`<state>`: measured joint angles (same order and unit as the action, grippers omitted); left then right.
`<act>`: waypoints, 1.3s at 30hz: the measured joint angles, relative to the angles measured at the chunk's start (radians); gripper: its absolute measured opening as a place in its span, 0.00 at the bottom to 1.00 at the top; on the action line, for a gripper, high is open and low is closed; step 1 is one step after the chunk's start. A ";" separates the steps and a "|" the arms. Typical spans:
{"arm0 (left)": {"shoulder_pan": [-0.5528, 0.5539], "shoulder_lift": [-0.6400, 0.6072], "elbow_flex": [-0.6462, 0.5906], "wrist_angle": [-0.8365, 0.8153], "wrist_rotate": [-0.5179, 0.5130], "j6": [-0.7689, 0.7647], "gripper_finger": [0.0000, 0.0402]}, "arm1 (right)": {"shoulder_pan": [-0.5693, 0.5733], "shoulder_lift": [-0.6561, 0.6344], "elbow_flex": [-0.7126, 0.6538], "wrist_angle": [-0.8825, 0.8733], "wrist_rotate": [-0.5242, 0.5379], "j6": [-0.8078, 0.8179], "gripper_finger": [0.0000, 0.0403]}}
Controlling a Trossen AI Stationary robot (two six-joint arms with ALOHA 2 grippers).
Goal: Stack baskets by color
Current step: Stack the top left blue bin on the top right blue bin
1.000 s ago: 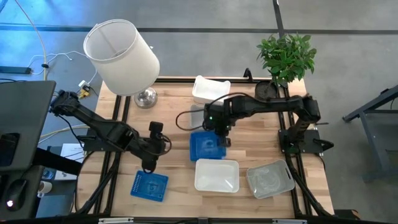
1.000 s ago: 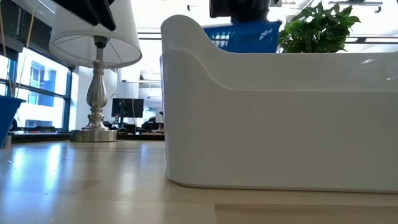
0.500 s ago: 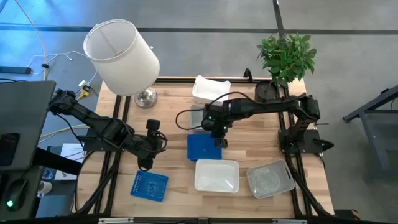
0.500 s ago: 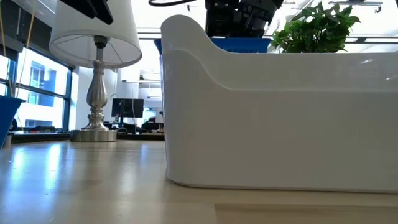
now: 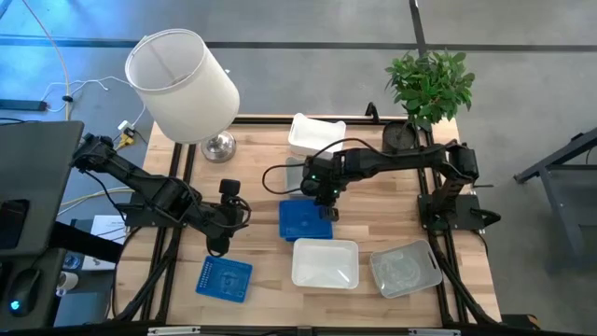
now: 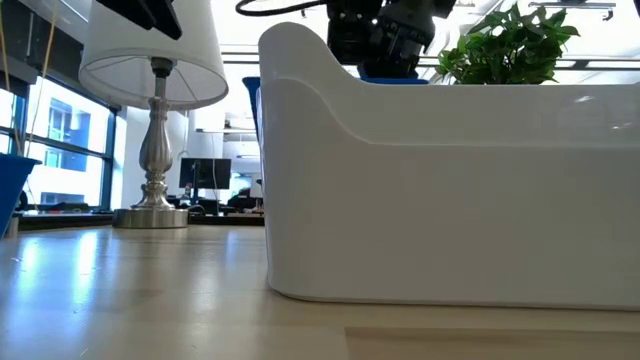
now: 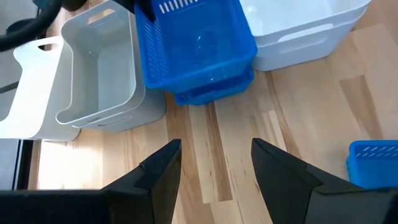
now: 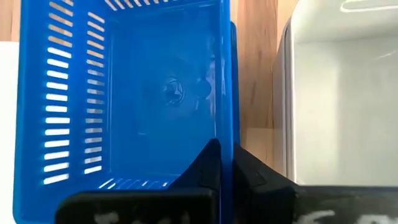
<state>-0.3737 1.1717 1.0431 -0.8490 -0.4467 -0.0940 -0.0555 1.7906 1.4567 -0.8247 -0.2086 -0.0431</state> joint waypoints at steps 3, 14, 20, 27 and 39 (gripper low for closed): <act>0.000 0.000 0.000 0.000 -0.001 0.000 0.45 | 0.006 0.000 0.000 -0.001 0.006 0.016 0.00; 0.000 0.000 0.000 -0.005 -0.001 0.000 0.45 | 0.029 0.028 0.000 -0.010 0.060 0.046 0.00; 0.000 0.000 0.000 -0.008 -0.001 0.000 0.45 | 0.037 0.047 0.001 -0.014 0.076 0.043 0.00; 0.000 0.001 0.001 -0.014 -0.001 0.001 0.45 | 0.037 0.078 0.001 -0.022 0.076 0.045 0.00; 0.000 0.001 0.001 -0.017 -0.001 0.001 0.45 | 0.039 0.084 0.001 -0.022 0.125 0.090 0.00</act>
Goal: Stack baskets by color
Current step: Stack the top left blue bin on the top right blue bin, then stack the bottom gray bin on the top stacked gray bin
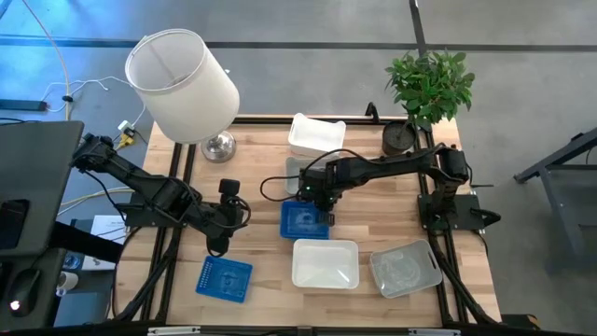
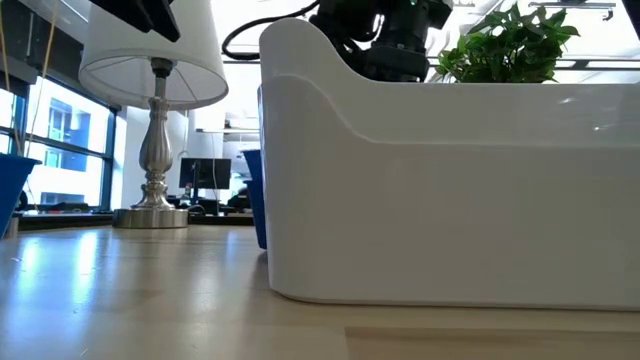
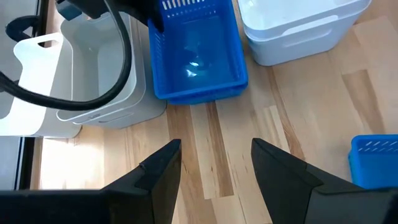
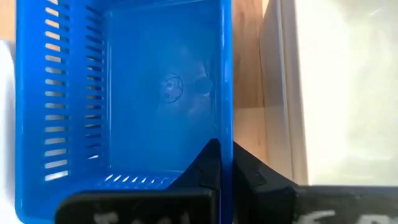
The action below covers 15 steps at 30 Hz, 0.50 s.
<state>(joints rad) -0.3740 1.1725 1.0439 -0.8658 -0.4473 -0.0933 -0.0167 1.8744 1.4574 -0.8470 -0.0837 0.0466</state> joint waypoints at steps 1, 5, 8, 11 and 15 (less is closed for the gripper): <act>0.000 0.000 0.000 0.000 0.000 0.000 0.45 | 0.000 0.000 0.000 -0.002 0.003 -0.002 0.00; 0.000 0.000 0.000 0.000 0.000 0.000 0.45 | 0.000 0.000 0.000 -0.002 0.003 -0.002 0.07; 0.000 0.000 0.000 0.000 0.000 0.000 0.45 | 0.002 0.000 0.000 -0.002 0.004 -0.001 0.17; 0.000 0.000 0.000 0.000 0.000 0.000 0.45 | 0.002 -0.006 0.000 -0.016 0.005 0.019 0.26; 0.000 0.000 0.000 -0.001 0.000 0.000 0.45 | 0.004 -0.039 0.000 -0.074 0.011 0.080 0.33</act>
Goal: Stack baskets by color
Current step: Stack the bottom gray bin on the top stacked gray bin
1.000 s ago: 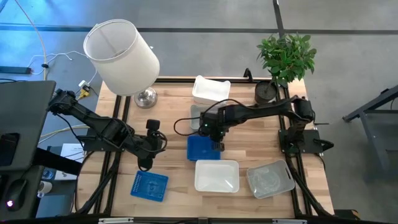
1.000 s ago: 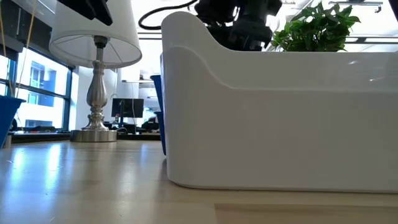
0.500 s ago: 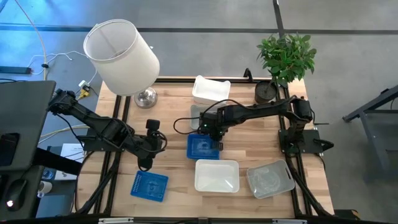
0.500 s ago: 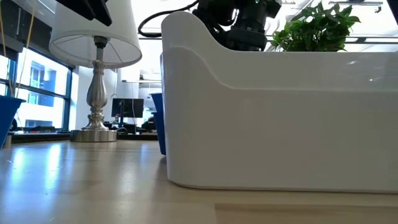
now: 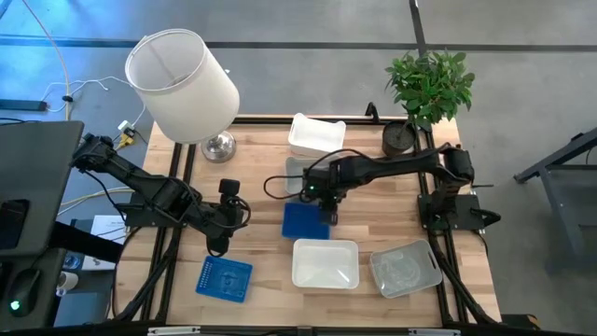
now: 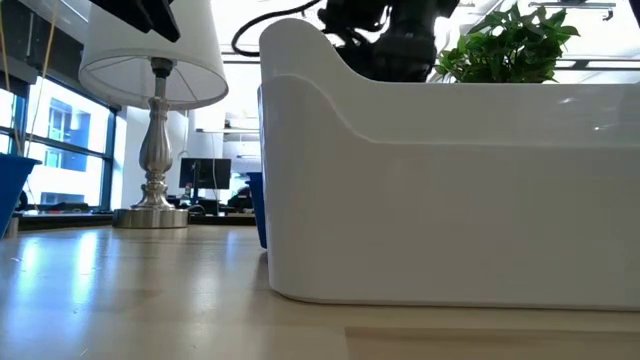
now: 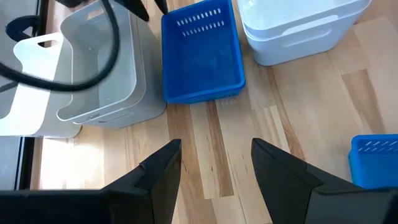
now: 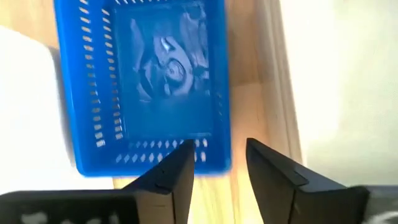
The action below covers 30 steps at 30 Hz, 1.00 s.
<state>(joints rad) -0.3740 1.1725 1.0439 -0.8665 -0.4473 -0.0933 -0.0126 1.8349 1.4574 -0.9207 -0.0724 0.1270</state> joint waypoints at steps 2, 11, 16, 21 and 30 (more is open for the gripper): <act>0.000 0.000 0.000 0.000 0.000 0.000 0.45 | 0.010 -0.022 0.000 -0.025 0.018 0.019 0.34; 0.000 0.000 0.000 -0.001 0.000 -0.007 0.45 | 0.127 -0.110 0.000 -0.062 0.046 0.059 0.34; 0.000 0.000 0.000 -0.001 0.000 -0.008 0.45 | 0.211 -0.110 0.000 -0.152 0.047 0.147 0.34; 0.000 0.000 0.000 -0.001 0.000 -0.008 0.45 | 0.301 -0.109 0.000 -0.167 0.089 0.246 0.34; 0.000 0.000 0.000 -0.001 0.000 -0.010 0.45 | 0.433 -0.109 0.000 -0.229 0.117 0.455 0.34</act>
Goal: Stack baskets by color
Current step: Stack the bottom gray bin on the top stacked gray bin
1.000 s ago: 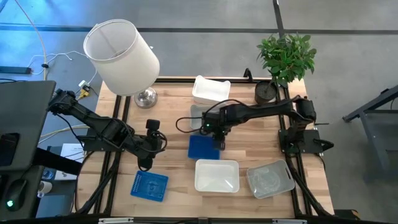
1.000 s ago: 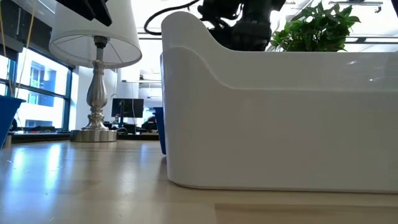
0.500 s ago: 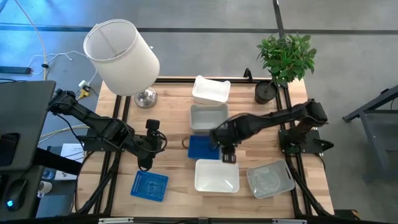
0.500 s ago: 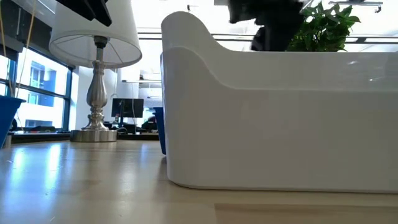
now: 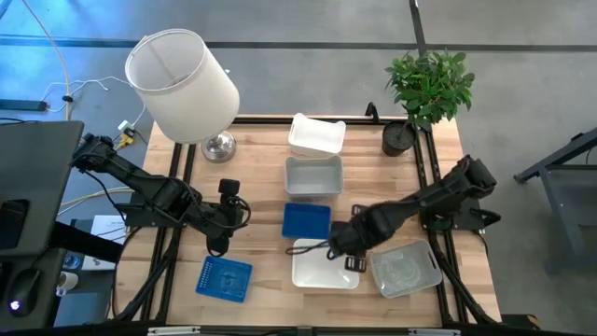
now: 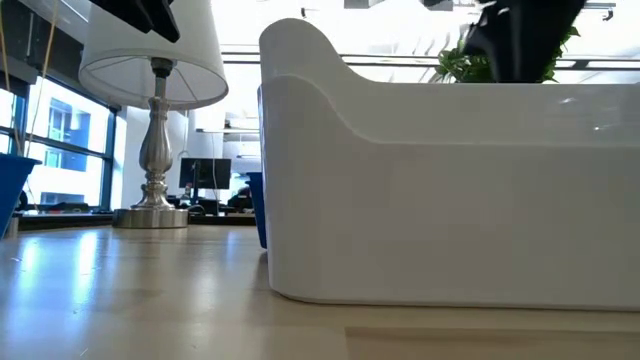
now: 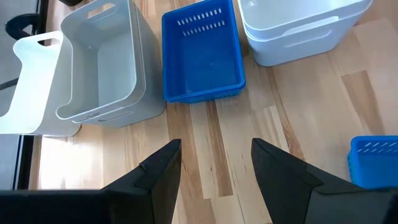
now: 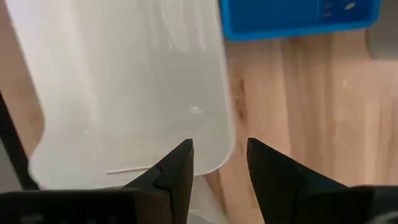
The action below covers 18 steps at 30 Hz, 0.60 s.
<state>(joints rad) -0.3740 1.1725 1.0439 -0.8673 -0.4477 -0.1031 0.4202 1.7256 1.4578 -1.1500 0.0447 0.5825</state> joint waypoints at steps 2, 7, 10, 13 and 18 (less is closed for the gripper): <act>0.000 0.000 0.000 0.000 0.000 -0.002 0.45 | 0.030 0.000 0.000 -0.006 0.000 0.057 0.34; 0.000 0.000 0.000 0.000 0.000 -0.002 0.45 | 0.125 0.000 0.000 -0.025 -0.001 0.198 0.34; 0.000 0.000 0.000 0.000 0.000 -0.002 0.45 | 0.185 0.000 0.000 -0.035 -0.021 0.267 0.34; 0.000 0.000 0.000 0.000 0.000 -0.002 0.45 | 0.240 0.000 0.000 -0.034 -0.071 0.320 0.34; 0.000 0.000 0.000 0.001 0.000 -0.010 0.45 | 0.323 0.000 0.000 -0.038 -0.124 0.388 0.34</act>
<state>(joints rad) -0.3737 1.1725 1.0439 -0.8665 -0.4480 -0.1127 0.7430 1.7256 1.4578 -1.1882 -0.0793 0.9701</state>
